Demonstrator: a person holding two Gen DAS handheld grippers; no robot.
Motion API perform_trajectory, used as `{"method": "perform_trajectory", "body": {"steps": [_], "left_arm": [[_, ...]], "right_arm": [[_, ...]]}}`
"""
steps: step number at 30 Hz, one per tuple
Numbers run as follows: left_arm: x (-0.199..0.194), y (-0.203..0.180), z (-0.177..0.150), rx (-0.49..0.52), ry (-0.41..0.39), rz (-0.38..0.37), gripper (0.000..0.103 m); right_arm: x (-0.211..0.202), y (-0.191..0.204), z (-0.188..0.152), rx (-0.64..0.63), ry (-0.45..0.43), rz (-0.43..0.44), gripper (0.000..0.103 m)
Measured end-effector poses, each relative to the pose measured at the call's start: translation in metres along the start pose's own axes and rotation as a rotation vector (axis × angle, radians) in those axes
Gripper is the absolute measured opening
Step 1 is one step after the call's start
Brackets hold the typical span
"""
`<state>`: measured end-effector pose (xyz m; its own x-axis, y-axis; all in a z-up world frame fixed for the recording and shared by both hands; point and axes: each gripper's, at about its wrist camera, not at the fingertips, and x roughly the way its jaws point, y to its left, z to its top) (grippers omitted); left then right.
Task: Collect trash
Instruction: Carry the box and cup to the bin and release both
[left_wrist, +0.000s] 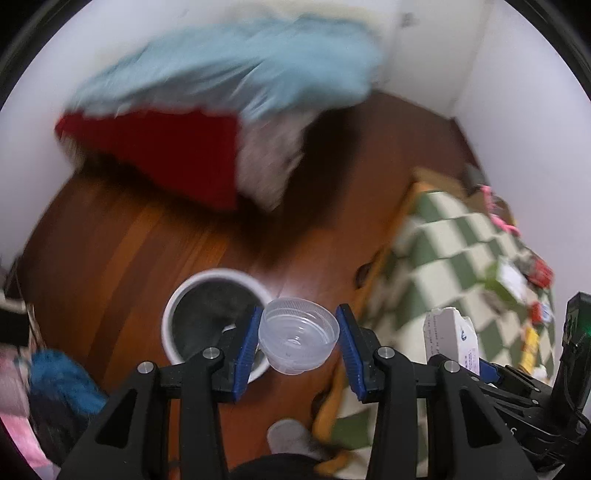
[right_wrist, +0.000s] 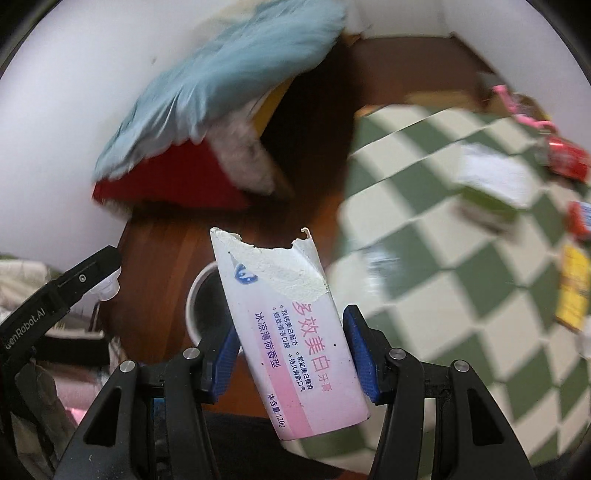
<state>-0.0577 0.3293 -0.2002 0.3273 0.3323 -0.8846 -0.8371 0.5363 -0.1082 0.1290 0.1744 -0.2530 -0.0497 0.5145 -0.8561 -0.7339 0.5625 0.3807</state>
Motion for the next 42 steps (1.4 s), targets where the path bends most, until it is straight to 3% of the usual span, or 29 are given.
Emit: {"method": "perform_trajectory", "body": {"steps": [5, 11, 12, 14, 16, 20, 21, 22, 24, 29, 36, 42], "left_arm": [[0.075, 0.088, 0.002, -0.132, 0.147, -0.001, 0.038], [0.155, 0.146, -0.011, -0.245, 0.324, -0.022, 0.04], [0.163, 0.15, -0.013, -0.254, 0.341, -0.022, 0.043], [0.172, 0.159, -0.019, -0.276, 0.349, -0.01, 0.073], [0.176, 0.166, -0.028, -0.305, 0.352, -0.001, 0.094], [0.169, 0.18, -0.044, -0.327, 0.341, 0.101, 0.094], [0.166, 0.184, -0.048, -0.329, 0.334, 0.128, 0.094], [0.162, 0.185, -0.052, -0.331, 0.324, 0.156, 0.094], [0.154, 0.182, -0.059, -0.314, 0.301, 0.223, 0.094], [0.139, 0.178, -0.068, -0.287, 0.271, 0.296, 0.094], [0.105, 0.166, -0.071, -0.277, 0.239, 0.284, 0.094], [0.066, 0.15, -0.067, -0.256, 0.176, 0.276, 0.094]], "right_arm": [[0.099, 0.051, 0.008, -0.045, 0.147, 0.027, 0.057], [0.215, 0.089, 0.01, -0.073, 0.298, 0.015, 0.057], [0.233, 0.095, 0.011, -0.078, 0.317, 0.004, 0.057], [0.259, 0.103, 0.014, -0.089, 0.339, -0.005, 0.057], [0.283, 0.109, 0.018, -0.101, 0.362, -0.016, 0.058], [0.323, 0.127, 0.03, -0.158, 0.399, -0.017, 0.059], [0.329, 0.131, 0.034, -0.172, 0.399, -0.02, 0.068], [0.334, 0.136, 0.035, -0.188, 0.398, -0.012, 0.087], [0.337, 0.141, 0.037, -0.216, 0.388, -0.021, 0.103], [0.327, 0.153, 0.028, -0.306, 0.351, -0.111, 0.103], [0.284, 0.15, 0.002, -0.343, 0.322, -0.181, 0.103], [0.237, 0.151, -0.016, -0.355, 0.278, -0.179, 0.103]]}}
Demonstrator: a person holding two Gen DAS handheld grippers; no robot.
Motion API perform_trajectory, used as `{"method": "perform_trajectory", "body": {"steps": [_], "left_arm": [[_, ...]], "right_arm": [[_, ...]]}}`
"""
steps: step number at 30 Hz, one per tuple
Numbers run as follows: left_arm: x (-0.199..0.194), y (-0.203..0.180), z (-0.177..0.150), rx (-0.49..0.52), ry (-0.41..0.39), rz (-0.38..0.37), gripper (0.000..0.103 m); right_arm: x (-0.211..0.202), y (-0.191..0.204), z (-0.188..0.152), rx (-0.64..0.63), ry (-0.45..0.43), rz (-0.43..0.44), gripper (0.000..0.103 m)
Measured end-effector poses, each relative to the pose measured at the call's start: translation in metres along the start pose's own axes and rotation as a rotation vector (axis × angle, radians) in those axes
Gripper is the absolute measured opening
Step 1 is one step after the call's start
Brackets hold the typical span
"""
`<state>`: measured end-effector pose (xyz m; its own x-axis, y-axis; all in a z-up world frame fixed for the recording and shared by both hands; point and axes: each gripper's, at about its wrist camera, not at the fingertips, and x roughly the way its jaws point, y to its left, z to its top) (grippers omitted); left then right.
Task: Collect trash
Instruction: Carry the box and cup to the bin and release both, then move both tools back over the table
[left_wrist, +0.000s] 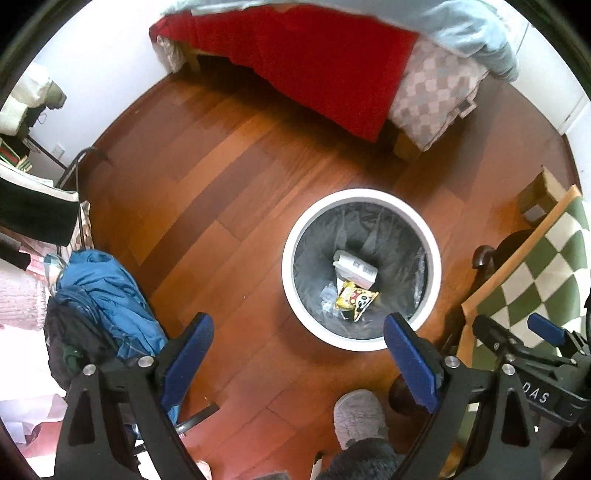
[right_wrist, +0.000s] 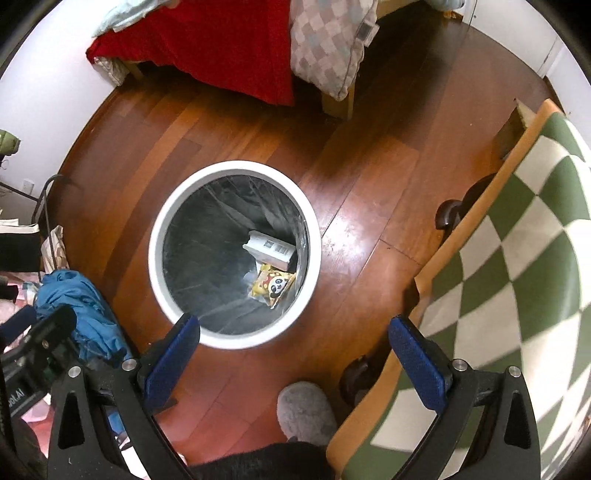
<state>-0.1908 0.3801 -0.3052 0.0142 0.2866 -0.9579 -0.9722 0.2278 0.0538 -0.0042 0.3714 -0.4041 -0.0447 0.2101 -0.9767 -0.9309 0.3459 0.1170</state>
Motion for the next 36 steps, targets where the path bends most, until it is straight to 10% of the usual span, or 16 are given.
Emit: {"method": "perform_trajectory", "body": {"steps": [36], "left_arm": [[-0.228, -0.039, -0.109, 0.096, -0.386, -0.09, 0.094]], "right_arm": [[-0.316, -0.062, -0.174, 0.1, -0.472, 0.197, 0.103]]}}
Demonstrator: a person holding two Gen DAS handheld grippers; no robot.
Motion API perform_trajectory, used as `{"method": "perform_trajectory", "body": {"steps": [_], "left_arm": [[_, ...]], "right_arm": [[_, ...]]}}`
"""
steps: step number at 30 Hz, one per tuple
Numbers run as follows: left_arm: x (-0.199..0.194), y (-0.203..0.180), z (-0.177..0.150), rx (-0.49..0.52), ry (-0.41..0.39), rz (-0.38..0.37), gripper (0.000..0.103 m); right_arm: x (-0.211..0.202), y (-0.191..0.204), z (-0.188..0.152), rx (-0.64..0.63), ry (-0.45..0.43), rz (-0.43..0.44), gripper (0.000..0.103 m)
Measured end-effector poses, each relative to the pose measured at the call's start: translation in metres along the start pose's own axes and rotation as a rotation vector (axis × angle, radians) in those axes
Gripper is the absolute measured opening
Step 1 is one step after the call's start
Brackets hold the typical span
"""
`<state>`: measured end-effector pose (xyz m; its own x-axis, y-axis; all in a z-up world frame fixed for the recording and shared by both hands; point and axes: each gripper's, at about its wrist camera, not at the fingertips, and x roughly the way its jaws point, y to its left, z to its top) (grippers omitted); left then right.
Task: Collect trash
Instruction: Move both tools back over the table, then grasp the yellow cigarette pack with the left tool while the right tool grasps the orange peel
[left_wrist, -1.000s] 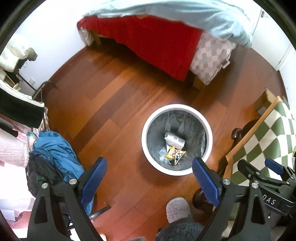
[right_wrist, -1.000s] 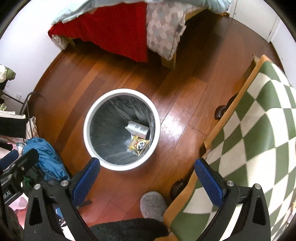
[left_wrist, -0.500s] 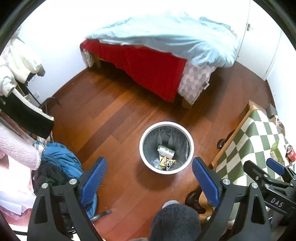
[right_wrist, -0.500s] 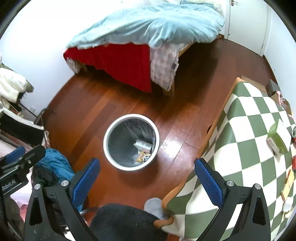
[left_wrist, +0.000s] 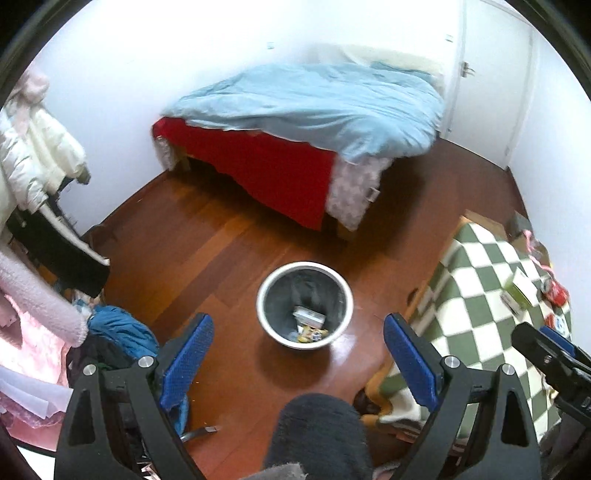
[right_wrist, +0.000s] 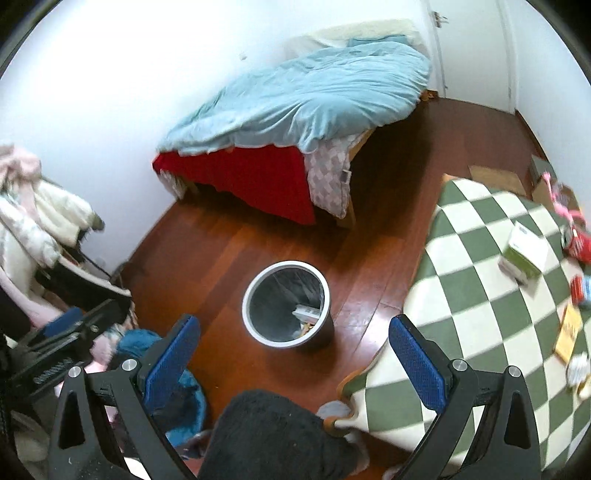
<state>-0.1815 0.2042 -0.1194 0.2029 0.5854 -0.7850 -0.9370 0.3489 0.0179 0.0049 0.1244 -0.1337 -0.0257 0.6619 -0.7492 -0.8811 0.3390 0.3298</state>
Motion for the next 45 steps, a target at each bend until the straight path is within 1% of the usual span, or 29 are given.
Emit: {"method": "perform_trajectory", "body": {"steps": [2, 4, 6, 10, 12, 13, 14, 15, 16, 17, 18, 19, 21, 22, 25, 26, 28, 29, 30, 31, 32, 33, 35, 38, 40, 42, 44, 45], "left_arm": [[0.004, -0.026, -0.006, 0.031, 0.0, -0.018, 0.094], [0.015, -0.055, -0.012, 0.067, 0.029, -0.05, 0.094], [0.034, -0.092, -0.02, 0.111, 0.072, -0.088, 0.094], [0.068, -0.174, -0.043, 0.232, 0.156, -0.124, 0.094], [0.088, -0.222, -0.058, 0.306, 0.208, -0.164, 0.094], [0.095, -0.24, -0.064, 0.331, 0.23, -0.178, 0.095], [0.104, -0.262, -0.072, 0.36, 0.254, -0.199, 0.101], [0.109, -0.278, -0.078, 0.381, 0.271, -0.213, 0.103], [0.12, -0.301, -0.087, 0.408, 0.295, -0.227, 0.103], [0.125, -0.313, -0.093, 0.423, 0.312, -0.236, 0.103], [0.133, -0.331, -0.1, 0.442, 0.335, -0.242, 0.103], [0.137, -0.342, -0.105, 0.456, 0.348, -0.245, 0.103], [0.145, -0.37, -0.116, 0.497, 0.363, -0.242, 0.103], [0.148, -0.38, -0.12, 0.519, 0.366, -0.241, 0.103], [0.153, -0.411, -0.129, 0.575, 0.374, -0.242, 0.103], [0.153, -0.421, -0.132, 0.594, 0.377, -0.245, 0.103], [0.152, -0.439, -0.136, 0.625, 0.376, -0.246, 0.103], [0.151, -0.448, -0.137, 0.639, 0.379, -0.251, 0.103], [0.15, -0.457, -0.138, 0.647, 0.384, -0.257, 0.103], [0.15, -0.464, -0.138, 0.65, 0.39, -0.261, 0.103], [0.15, -0.473, -0.137, 0.648, 0.404, -0.269, 0.103], [0.15, -0.481, -0.135, 0.644, 0.417, -0.28, 0.103], [0.149, -0.499, -0.132, 0.641, 0.437, -0.302, 0.103], [0.148, -0.527, -0.128, 0.665, 0.451, -0.323, 0.102], [0.149, -0.547, -0.13, 0.698, 0.466, -0.338, 0.102], [0.15, -0.561, -0.133, 0.722, 0.475, -0.357, 0.102], [0.151, -0.572, -0.137, 0.753, 0.479, -0.359, 0.102], [0.15, -0.577, -0.14, 0.763, 0.479, -0.363, 0.099]], "right_arm": [[-0.014, -0.019, -0.008, 0.046, -0.008, -0.003, 0.103], [-0.029, -0.047, -0.019, 0.103, -0.004, -0.023, 0.103], [-0.041, -0.078, -0.031, 0.157, -0.002, -0.062, 0.103], [-0.063, -0.167, -0.054, 0.312, 0.008, -0.162, 0.103], [-0.077, -0.22, -0.069, 0.406, 0.0, -0.229, 0.103], [-0.082, -0.243, -0.076, 0.445, -0.004, -0.256, 0.103], [-0.09, -0.275, -0.086, 0.504, -0.003, -0.296, 0.103], [-0.095, -0.297, -0.094, 0.544, -0.009, -0.312, 0.102], [-0.101, -0.327, -0.104, 0.597, -0.021, -0.338, 0.094], [-0.105, -0.355, -0.114, 0.646, -0.021, -0.374, 0.088], [-0.105, -0.378, -0.123, 0.685, -0.019, -0.394, 0.077], [-0.105, -0.4, -0.132, 0.72, -0.012, -0.414, 0.069], [-0.102, -0.449, -0.154, 0.811, 0.008, -0.438, 0.065], [-0.099, -0.466, -0.163, 0.845, 0.012, -0.438, 0.061], [-0.087, -0.51, -0.183, 0.915, 0.027, -0.44, 0.055], [-0.085, -0.516, -0.186, 0.926, 0.025, -0.436, 0.054], [-0.077, -0.529, -0.191, 0.948, 0.017, -0.413, 0.049], [-0.075, -0.531, -0.19, 0.94, -0.002, -0.415, 0.048], [-0.072, -0.531, -0.189, 0.929, -0.019, -0.401, 0.038], [-0.065, -0.53, -0.187, 0.923, -0.02, -0.375, 0.02], [-0.06, -0.531, -0.187, 0.926, -0.023, -0.359, 0.015], [-0.055, -0.527, -0.184, 0.921, -0.023, -0.36, 0.013], [-0.052, -0.526, -0.181, 0.906, -0.027, -0.375, 0.01], [-0.054, -0.53, -0.172, 0.881, -0.028, -0.445, 0.01], [-0.061, -0.534, -0.167, 0.876, -0.026, -0.482, 0.01], [-0.068, -0.542, -0.16, 0.862, -0.01, -0.53, 0.01], [-0.074, -0.552, -0.159, 0.857, 0.01, -0.549, 0.01], [-0.074, -0.558, -0.156, 0.854, 0.024, -0.56, 0.01]]}}
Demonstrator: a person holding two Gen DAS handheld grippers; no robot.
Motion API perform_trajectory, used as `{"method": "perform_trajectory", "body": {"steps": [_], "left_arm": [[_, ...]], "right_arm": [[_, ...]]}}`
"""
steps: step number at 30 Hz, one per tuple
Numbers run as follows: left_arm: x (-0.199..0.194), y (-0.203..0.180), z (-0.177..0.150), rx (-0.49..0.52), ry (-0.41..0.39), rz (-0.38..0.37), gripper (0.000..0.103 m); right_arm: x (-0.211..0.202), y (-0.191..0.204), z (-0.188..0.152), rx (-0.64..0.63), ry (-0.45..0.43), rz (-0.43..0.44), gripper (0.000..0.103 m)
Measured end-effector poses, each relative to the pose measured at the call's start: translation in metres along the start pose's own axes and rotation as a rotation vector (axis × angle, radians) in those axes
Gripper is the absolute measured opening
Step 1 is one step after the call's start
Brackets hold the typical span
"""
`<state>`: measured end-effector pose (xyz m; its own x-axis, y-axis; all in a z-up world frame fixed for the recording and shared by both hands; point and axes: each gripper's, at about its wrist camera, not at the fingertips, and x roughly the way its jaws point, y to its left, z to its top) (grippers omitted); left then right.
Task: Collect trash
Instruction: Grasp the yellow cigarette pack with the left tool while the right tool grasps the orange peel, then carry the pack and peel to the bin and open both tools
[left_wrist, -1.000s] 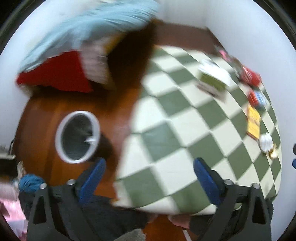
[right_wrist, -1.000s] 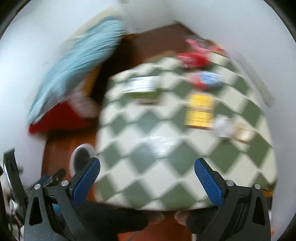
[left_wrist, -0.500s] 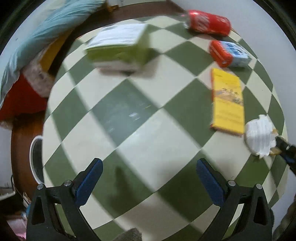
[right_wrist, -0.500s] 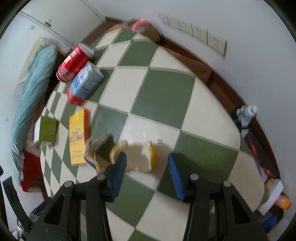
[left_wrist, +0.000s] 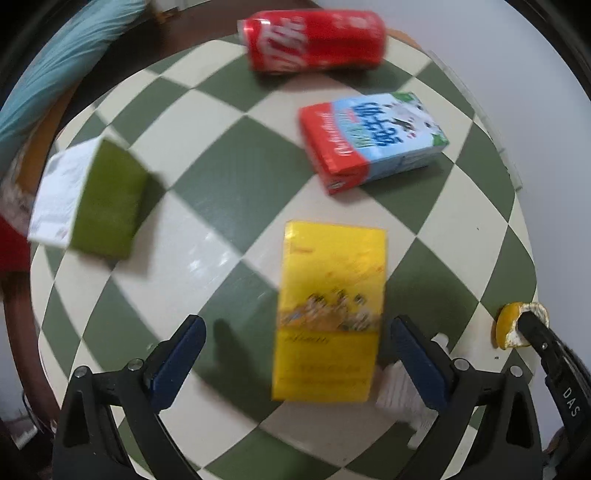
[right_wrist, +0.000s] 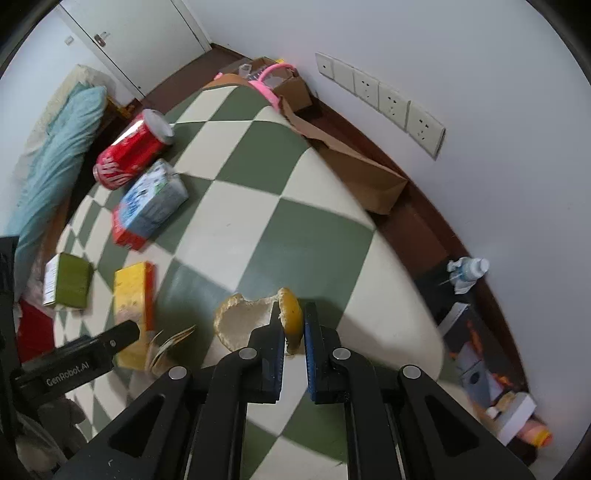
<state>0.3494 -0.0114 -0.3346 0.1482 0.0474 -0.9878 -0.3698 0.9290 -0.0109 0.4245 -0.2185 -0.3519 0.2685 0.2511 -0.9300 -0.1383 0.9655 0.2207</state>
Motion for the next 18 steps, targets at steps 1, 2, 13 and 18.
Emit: {"method": "perform_trajectory", "body": {"steps": [1, 2, 13, 18], "left_arm": [[0.001, -0.004, 0.002, 0.004, 0.004, 0.007, 0.09], [0.002, -0.009, 0.004, 0.007, 0.012, 0.007, 0.082], [-0.01, -0.005, 0.003, 0.007, -0.026, 0.005, 0.052], [-0.017, 0.002, -0.001, 0.0, -0.041, 0.014, 0.052]], "right_arm": [[0.002, 0.0, 0.004, -0.009, 0.007, -0.014, 0.01], [0.003, 0.0, 0.005, -0.015, 0.011, -0.022, 0.01], [0.005, 0.005, 0.014, -0.092, 0.032, -0.087, 0.01], [0.003, 0.011, 0.012, -0.118, 0.029, -0.097, 0.01]]}}
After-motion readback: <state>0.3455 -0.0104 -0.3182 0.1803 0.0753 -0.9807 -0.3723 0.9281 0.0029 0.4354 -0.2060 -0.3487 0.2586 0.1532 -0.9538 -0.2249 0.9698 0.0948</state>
